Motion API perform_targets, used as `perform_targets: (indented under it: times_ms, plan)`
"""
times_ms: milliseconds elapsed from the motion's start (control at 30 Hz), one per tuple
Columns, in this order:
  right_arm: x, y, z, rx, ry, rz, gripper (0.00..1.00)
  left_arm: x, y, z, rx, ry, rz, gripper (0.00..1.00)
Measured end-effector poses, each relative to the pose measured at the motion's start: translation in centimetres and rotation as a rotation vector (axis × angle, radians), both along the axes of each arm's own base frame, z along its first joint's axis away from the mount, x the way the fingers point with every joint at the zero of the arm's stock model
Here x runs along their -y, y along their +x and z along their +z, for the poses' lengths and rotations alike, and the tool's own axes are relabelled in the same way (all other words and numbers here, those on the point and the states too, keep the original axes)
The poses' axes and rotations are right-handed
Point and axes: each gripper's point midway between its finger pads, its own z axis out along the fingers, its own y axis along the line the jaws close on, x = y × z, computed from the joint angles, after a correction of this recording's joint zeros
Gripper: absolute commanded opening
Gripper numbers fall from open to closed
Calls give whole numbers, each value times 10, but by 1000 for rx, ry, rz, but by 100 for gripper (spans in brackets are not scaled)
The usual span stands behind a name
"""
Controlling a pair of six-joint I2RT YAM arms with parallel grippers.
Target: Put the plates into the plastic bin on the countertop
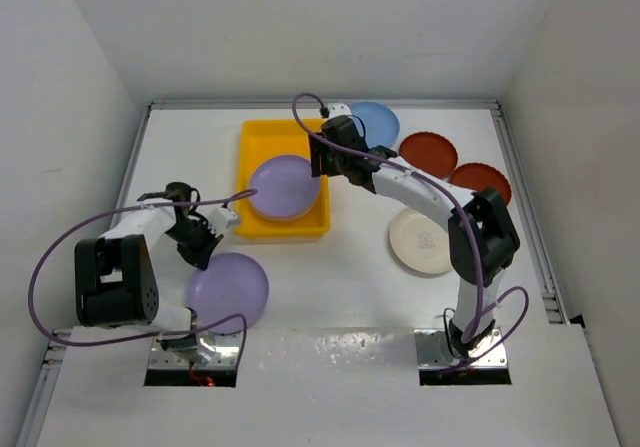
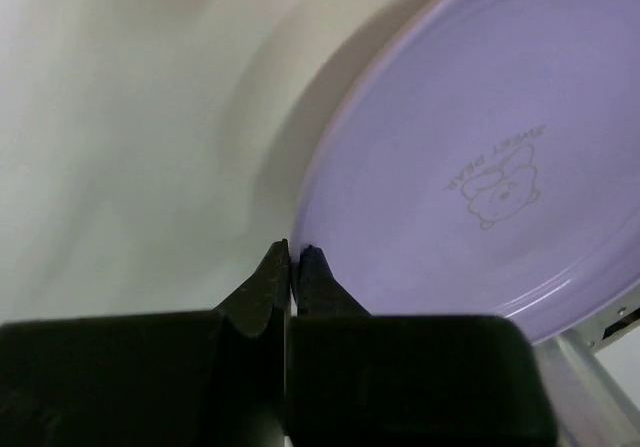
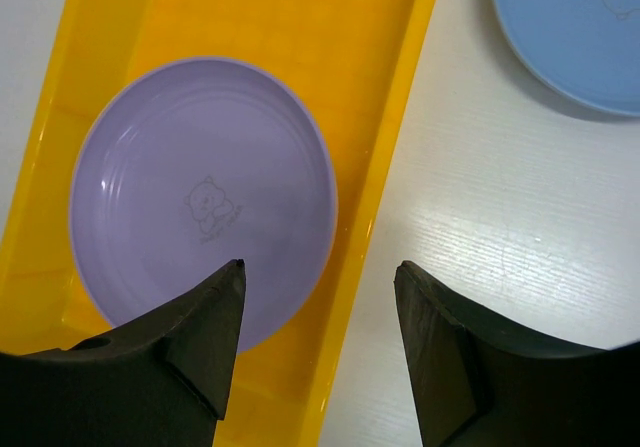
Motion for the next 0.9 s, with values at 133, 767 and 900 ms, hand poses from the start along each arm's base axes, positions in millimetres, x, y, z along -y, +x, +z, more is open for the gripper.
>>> perform_targets:
  times_ms: [133,767,900]
  plan:
    - [3,0,-4,-7,-7,-6,60,10,6,23,46,-5,-117,0]
    - [43,4,13,0,36,-94,59,110,104,166,331,-279,-226,0]
    - [64,7,14,-9,54,-146,59,119,170,184,409,-316,-71,0]
